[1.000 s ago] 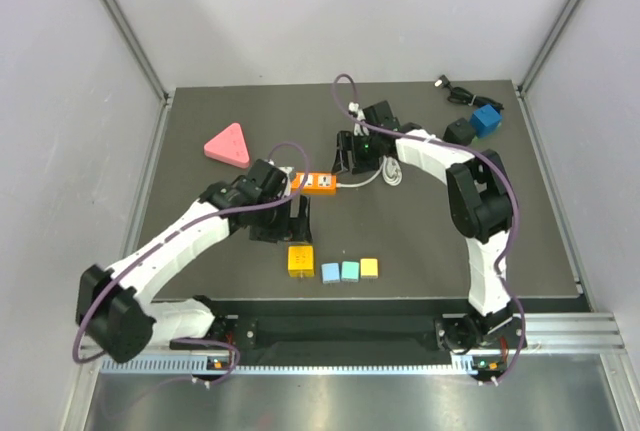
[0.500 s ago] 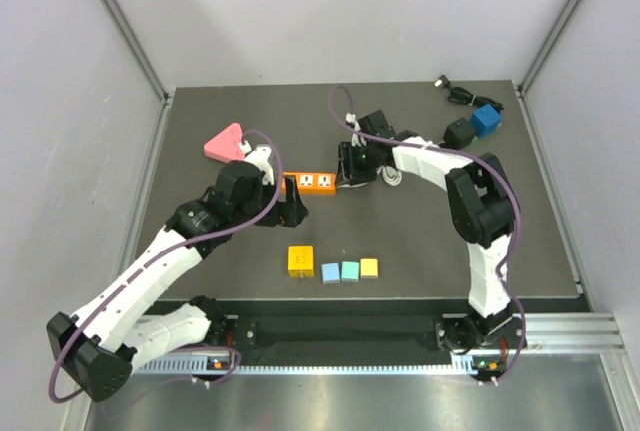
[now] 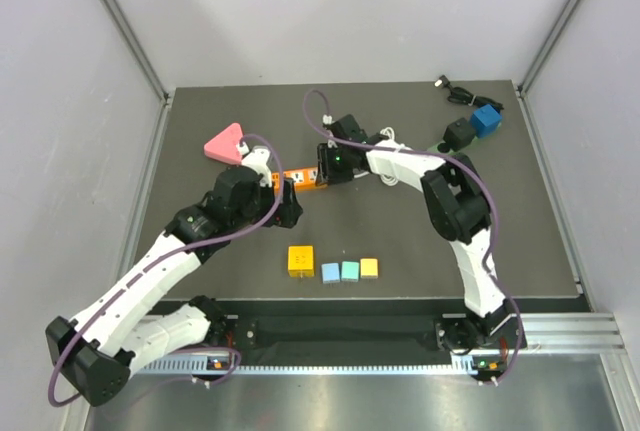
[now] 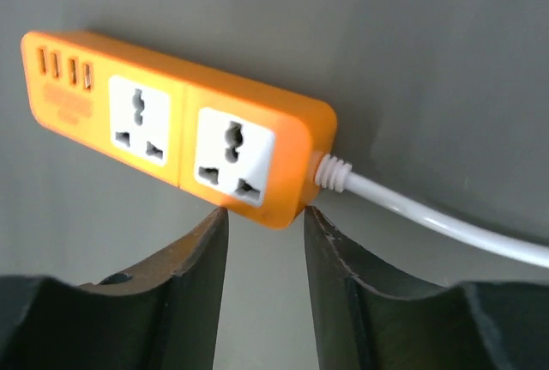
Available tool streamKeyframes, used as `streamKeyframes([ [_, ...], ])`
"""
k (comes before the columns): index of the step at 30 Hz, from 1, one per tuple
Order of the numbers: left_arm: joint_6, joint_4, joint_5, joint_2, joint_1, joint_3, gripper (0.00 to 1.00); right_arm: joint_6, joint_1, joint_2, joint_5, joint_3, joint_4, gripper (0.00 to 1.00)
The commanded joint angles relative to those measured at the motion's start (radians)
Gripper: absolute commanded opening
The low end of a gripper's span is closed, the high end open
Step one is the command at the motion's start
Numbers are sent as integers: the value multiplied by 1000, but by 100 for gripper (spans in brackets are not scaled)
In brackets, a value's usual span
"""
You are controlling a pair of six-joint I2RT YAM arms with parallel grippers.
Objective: Pull the plug off the socket
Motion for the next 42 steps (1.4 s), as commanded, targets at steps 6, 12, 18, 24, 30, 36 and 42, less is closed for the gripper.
streamKeyframes([
  [6, 28, 29, -135, -55, 2, -31, 93, 172, 27, 195, 132, 276, 83, 39],
  [12, 33, 40, -155, -82, 3, -44, 94, 229, 38, 372, 139, 556, 207, 42],
  [18, 33, 29, -176, -81, 3, -51, 94, 284, 39, 518, -41, 805, 460, 51],
  [24, 18, 22, -161, -95, 5, -46, 94, 200, 15, 305, -8, 694, 335, 55],
  [30, -30, 94, -66, -95, 3, -87, 93, 79, -42, -54, 163, 376, 94, 66],
  [36, -73, 121, 75, -44, 3, -95, 91, 45, -183, -323, 340, 93, -113, 75],
  [42, -90, 171, 128, -6, 0, -84, 90, 40, -367, -426, 481, -84, -251, 82],
])
